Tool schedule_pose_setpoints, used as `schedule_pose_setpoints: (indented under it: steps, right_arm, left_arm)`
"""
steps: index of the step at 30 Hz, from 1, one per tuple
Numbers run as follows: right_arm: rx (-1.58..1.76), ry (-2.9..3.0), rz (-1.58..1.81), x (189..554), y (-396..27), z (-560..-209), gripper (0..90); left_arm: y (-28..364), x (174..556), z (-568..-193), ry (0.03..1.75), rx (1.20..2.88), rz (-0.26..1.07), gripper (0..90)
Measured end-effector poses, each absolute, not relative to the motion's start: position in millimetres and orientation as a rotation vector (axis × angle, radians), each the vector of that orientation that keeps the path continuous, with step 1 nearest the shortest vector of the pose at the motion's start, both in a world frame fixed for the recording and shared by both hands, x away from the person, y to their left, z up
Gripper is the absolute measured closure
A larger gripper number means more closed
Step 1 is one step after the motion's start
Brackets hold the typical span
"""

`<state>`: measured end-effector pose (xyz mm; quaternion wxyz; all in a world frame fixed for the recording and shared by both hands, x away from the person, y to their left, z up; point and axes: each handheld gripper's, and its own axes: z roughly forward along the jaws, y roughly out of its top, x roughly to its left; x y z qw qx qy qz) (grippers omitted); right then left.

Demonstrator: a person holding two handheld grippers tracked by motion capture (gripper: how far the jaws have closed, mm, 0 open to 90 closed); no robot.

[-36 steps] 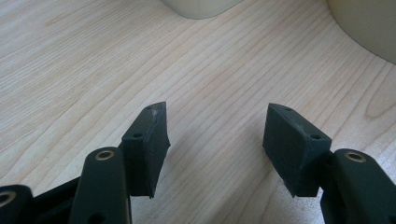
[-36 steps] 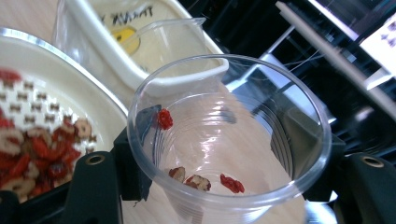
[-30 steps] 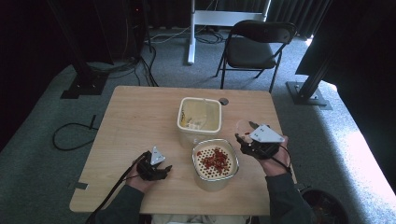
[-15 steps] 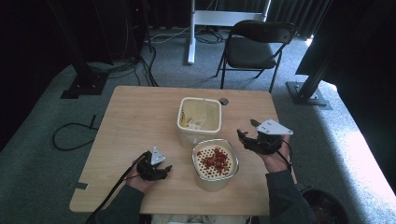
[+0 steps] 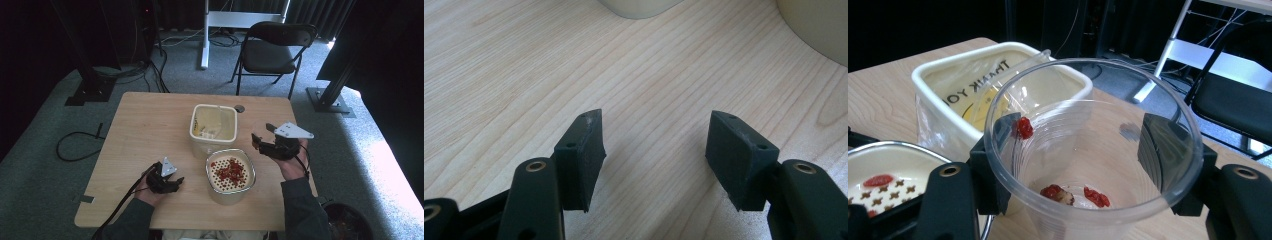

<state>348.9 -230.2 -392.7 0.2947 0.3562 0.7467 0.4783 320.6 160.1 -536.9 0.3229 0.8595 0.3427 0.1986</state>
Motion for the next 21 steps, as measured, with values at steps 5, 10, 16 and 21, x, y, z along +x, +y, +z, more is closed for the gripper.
schedule_pose_setpoints:
  steps: [5,10,16,21]
  right_arm:
    - [0.950,1.990,1.282,354,-228,-388,34.0]
    - [0.944,1.985,1.314,358,-224,-381,34.0]
    - [0.925,1.985,1.366,364,-215,-371,33.9]
    - [0.913,1.991,1.404,370,-208,-363,33.9]
  left_arm:
    - [160,321,-537,0.898,2.256,0.521,41.0]
    - [160,321,-537,0.899,2.256,0.523,40.8]
    - [160,321,-537,0.898,2.257,0.522,40.7]
    - [160,321,-537,0.898,2.257,0.522,40.7]
